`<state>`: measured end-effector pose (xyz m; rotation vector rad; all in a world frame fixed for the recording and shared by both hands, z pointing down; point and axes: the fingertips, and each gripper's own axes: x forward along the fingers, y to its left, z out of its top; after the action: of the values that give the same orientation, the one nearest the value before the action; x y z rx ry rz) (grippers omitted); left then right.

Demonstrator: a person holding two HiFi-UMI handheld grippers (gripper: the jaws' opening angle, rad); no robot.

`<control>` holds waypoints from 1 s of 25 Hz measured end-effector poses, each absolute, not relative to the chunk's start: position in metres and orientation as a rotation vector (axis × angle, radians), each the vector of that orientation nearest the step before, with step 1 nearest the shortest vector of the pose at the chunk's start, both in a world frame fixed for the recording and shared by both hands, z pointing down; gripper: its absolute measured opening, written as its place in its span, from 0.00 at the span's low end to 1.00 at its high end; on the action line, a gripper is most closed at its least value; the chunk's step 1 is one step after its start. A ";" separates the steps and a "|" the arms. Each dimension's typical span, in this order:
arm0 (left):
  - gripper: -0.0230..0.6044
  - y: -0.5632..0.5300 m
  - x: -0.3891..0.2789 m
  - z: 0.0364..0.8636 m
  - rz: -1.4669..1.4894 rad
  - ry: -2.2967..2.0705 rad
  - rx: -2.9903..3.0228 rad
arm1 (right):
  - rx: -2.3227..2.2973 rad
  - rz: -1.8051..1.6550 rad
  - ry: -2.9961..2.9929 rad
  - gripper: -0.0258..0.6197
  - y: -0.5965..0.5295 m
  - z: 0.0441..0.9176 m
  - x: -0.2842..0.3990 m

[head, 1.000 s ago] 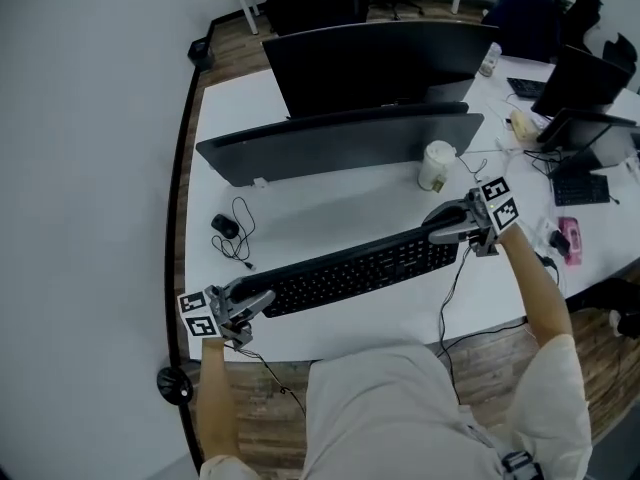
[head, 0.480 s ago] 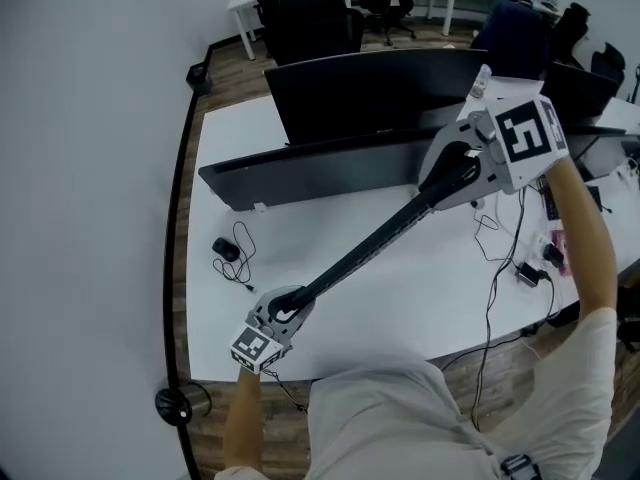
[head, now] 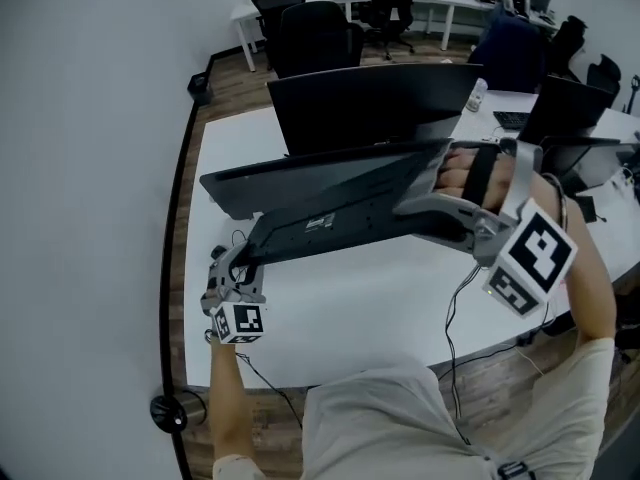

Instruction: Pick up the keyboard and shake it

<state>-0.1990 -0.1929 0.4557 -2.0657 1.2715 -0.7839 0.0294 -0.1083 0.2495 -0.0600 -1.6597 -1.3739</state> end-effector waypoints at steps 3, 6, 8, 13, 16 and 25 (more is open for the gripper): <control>0.22 -0.211 -0.226 0.395 -0.916 1.168 -1.825 | 0.215 -1.537 -1.607 0.23 -0.117 0.267 0.045; 0.22 -0.220 -0.233 0.327 -1.026 1.073 -1.634 | 0.482 -1.600 -1.661 0.25 -0.123 0.293 0.057; 0.22 -0.221 -0.229 0.292 -1.111 0.987 -1.510 | 0.642 -1.590 -1.721 0.25 -0.128 0.310 0.061; 0.22 -0.199 -0.204 0.246 -1.250 0.832 -1.238 | 0.919 -1.533 -1.795 0.26 -0.150 0.351 0.073; 0.23 -0.171 -0.192 0.248 -1.256 0.830 -1.173 | 0.964 -1.505 -1.755 0.27 -0.170 0.354 0.087; 0.22 -0.104 -0.187 0.322 -1.086 1.135 -1.333 | 0.861 -1.684 -1.425 0.23 -0.209 0.266 0.089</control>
<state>-0.1870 -0.1035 0.3220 -1.3331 1.1350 -1.0863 0.0887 -0.2095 0.2660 0.8611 -1.4247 -1.6835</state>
